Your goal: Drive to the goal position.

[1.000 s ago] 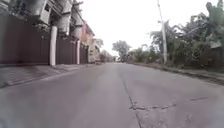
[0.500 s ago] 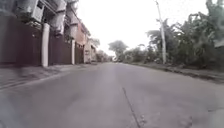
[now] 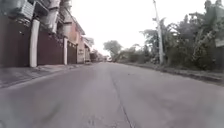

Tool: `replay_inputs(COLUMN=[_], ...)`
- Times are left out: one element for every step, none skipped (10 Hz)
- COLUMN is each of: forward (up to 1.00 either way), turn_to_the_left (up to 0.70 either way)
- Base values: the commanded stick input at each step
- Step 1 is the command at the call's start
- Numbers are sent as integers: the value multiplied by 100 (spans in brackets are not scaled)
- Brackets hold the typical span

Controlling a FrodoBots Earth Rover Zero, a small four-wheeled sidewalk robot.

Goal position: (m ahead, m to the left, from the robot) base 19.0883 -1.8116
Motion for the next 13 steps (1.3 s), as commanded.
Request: replay_inputs(forward=[100,100,100,100,100,100,100,100,100,100,100,100,100], turn_to_the_left=[8,8,8,8,8,8,-2,-19,-32,-32,8,8,8])
